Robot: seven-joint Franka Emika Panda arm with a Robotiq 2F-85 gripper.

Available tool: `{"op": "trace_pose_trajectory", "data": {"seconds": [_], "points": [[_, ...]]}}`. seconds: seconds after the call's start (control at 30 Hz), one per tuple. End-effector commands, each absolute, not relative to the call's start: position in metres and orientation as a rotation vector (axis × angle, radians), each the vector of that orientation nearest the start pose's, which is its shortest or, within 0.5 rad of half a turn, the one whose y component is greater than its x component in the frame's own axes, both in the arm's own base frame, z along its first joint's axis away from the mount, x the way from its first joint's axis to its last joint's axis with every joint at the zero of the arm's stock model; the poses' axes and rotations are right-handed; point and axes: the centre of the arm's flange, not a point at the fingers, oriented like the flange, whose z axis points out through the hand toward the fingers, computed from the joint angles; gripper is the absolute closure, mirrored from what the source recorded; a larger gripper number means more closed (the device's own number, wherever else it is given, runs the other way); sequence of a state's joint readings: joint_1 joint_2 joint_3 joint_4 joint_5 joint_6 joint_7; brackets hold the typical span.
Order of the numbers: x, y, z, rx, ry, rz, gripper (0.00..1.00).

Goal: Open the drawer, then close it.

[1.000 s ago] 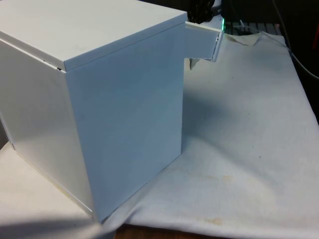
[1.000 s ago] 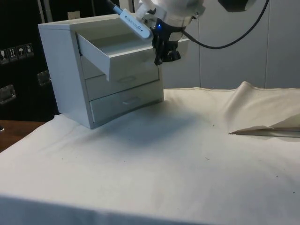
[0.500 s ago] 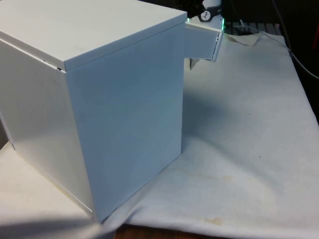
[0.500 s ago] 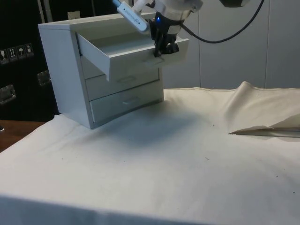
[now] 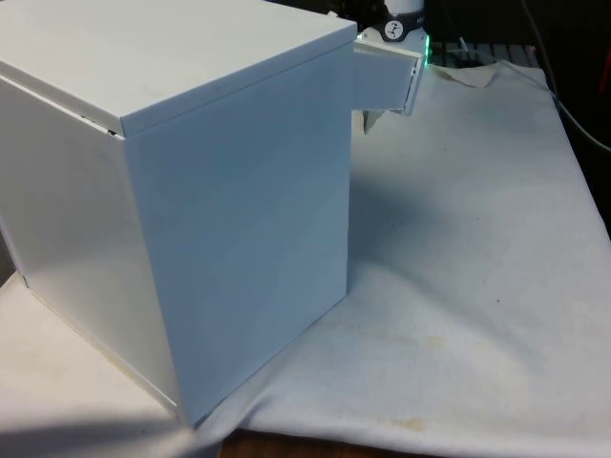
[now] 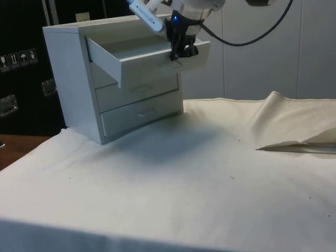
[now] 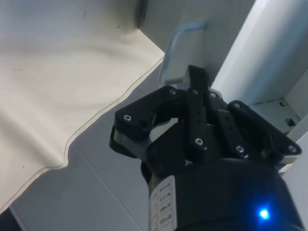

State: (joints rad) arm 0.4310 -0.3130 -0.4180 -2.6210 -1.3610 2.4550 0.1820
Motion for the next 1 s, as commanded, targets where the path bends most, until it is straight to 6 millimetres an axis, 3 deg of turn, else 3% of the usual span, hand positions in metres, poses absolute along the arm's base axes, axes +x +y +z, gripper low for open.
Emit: {"op": "trace_pose_trajectory", "data": {"seconds": [0.0,0.47,0.5,0.77,0.83,0.97], "points": [[0.429,0.004,0.363,2.121,1.019,0.309,1.00],[0.437,-0.011,0.373,2.105,1.022,0.301,1.00],[0.432,-0.006,0.369,2.127,1.018,0.286,1.00],[0.445,-0.023,0.379,2.100,1.019,0.290,1.00],[0.439,-0.018,0.376,2.117,1.017,0.276,1.00],[0.449,-0.027,0.382,2.097,1.019,0.285,1.00]]}}
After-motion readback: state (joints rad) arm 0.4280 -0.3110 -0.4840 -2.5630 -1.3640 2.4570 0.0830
